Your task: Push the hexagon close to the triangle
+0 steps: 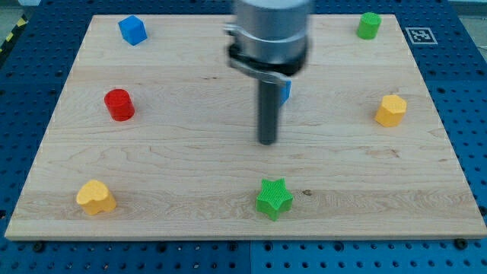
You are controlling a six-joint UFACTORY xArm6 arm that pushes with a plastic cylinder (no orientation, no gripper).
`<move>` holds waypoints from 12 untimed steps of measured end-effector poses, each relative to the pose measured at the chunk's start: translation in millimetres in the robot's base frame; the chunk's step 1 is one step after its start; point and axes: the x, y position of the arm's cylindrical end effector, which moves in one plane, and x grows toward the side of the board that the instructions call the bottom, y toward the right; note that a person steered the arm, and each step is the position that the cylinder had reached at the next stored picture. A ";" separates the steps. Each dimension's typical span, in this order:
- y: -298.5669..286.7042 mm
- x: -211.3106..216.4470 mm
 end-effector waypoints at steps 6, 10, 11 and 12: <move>148.1 -49.6; 129.5 -43.8; 95.2 -47.4; 73.5 -47.5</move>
